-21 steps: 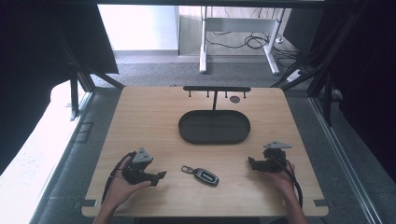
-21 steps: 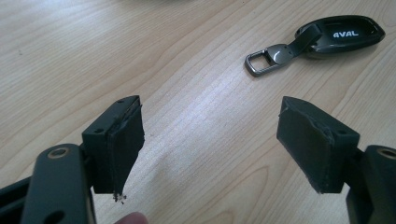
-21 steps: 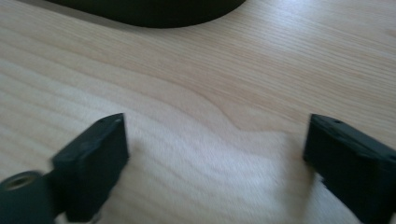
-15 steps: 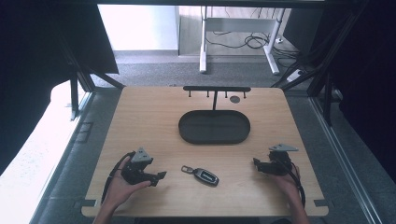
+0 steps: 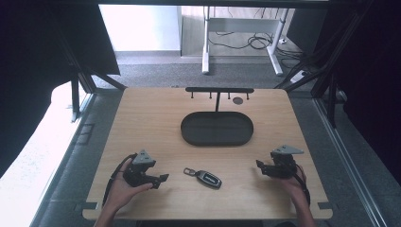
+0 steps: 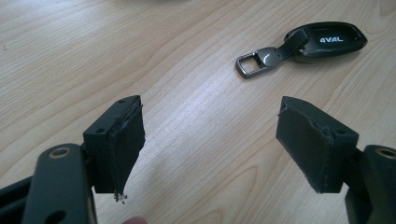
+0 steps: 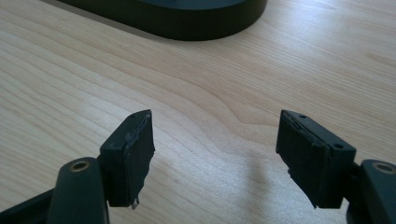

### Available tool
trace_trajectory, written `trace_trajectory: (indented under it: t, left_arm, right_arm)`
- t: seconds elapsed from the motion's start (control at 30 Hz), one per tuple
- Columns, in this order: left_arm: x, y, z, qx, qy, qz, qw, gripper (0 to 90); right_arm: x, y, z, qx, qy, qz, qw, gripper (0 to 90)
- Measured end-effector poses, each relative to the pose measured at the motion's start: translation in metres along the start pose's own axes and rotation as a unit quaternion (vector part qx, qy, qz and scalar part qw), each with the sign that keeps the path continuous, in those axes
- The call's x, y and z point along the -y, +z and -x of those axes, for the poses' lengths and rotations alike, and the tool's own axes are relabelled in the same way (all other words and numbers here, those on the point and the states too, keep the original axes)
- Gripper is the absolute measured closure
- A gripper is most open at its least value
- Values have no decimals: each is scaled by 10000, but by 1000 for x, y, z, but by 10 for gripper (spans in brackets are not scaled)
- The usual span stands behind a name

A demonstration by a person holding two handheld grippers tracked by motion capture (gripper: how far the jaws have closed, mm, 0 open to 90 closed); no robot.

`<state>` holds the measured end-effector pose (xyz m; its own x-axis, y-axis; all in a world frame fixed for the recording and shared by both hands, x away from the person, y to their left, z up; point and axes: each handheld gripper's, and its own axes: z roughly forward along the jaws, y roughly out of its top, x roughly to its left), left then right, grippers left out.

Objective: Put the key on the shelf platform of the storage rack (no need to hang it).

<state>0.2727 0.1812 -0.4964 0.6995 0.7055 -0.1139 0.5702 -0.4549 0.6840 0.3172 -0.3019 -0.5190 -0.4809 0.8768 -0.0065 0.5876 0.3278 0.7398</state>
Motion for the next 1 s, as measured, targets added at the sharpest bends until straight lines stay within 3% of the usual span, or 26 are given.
trace_trajectory:
  t: [0.5, 1.0]
  left_arm:
    - [1, 2, -1, -47, 48, -106, 9999, 241]
    - [2, 5, 1, -102, 105, -203, 9997, 243]
  right_arm:
    - [-1, -4, -2, -194, -73, -6, 9998, 299]
    - [-21, -19, -31, -456, -544, 111, 9974, 264]
